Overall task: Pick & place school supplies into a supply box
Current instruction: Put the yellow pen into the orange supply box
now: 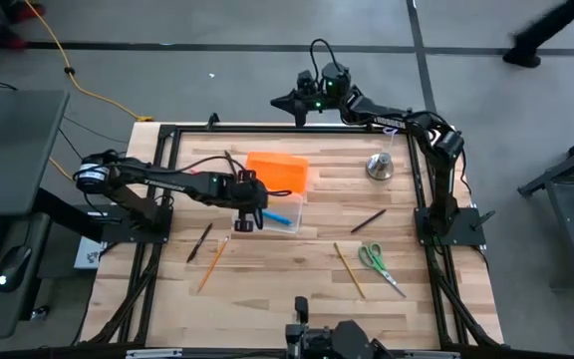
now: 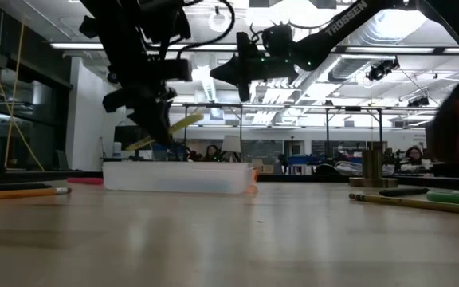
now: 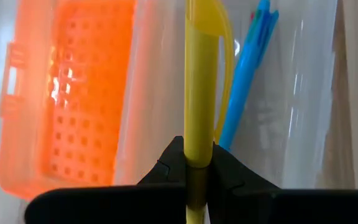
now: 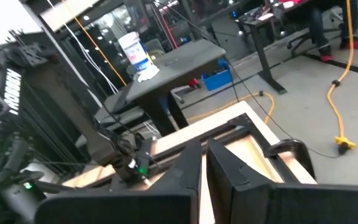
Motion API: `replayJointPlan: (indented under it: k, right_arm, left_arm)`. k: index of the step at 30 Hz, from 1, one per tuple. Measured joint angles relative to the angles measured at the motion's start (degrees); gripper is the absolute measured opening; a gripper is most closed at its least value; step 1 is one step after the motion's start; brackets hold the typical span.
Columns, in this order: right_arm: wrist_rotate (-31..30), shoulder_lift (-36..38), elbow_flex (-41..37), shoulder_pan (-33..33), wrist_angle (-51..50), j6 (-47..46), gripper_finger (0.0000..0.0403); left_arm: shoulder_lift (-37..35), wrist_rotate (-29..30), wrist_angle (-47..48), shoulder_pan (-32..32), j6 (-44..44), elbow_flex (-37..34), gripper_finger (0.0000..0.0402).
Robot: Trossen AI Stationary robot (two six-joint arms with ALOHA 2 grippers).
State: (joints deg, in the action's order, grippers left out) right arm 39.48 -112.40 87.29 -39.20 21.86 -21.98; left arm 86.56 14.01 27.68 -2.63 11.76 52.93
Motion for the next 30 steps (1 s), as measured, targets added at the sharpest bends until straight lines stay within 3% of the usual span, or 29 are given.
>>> replayJointPlan:
  k: [12, 23, 26, 30]
  right_arm:
    - [-2.08, 0.0, -0.01, 0.0, -3.03, 3.0, 0.0]
    - [-1.92, 0.0, -0.01, 0.22, -3.44, 4.45, 0.0]
    - [0.15, 0.0, -0.01, -0.11, -3.67, 6.11, 0.0]
    - [7.51, 0.0, -0.02, -1.38, -3.67, 5.51, 0.0]
  left_arm:
    - [2.63, -0.16, 3.22, 0.0, 5.34, -0.02, 0.0047]
    - [3.91, -1.56, 0.59, 0.0, 7.44, -0.02, 0.0047]
    - [4.88, -1.56, 0.29, 0.0, 6.96, 0.02, 0.0047]
    - [5.1, -1.45, 0.35, 0.0, 4.45, 0.0, 0.006]
